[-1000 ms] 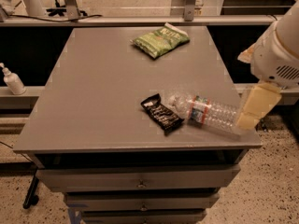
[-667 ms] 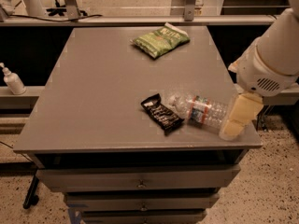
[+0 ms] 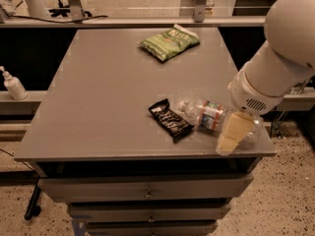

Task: Pick water bottle

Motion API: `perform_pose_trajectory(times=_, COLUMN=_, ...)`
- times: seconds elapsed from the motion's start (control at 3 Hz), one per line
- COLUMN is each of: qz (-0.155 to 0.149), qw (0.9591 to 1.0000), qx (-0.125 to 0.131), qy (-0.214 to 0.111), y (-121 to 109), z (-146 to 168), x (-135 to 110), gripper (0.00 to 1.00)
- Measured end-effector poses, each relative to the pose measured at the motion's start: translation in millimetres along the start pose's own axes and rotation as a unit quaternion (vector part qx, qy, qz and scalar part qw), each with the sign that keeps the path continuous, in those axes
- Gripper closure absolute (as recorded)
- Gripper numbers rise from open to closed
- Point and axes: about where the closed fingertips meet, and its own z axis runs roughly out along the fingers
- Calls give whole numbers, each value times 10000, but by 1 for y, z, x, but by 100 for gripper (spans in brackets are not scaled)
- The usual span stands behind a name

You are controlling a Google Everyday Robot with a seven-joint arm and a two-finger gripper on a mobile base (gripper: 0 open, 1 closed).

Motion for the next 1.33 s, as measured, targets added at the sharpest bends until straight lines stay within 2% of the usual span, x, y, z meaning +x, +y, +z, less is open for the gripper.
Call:
perform_pose_trajectory(times=0.33, qz=10, qw=10000, qx=-15, qy=-10, y=-3, z=17, x=-4, gripper=17)
perform_pose_trajectory(times=0.67, qz=33, qw=10000, qx=-27, qy=-28, y=-6, z=26, x=-8, gripper=41)
perform_pose_trajectory(times=1.0, qz=56, qw=10000, qx=-34, qy=-66, y=-10, z=27, x=-12, gripper=64)
perform_pose_trajectory(times=1.33, qz=83, qw=9996, qx=-24, qy=-280, y=-22, z=14, x=-23, gripper=88)
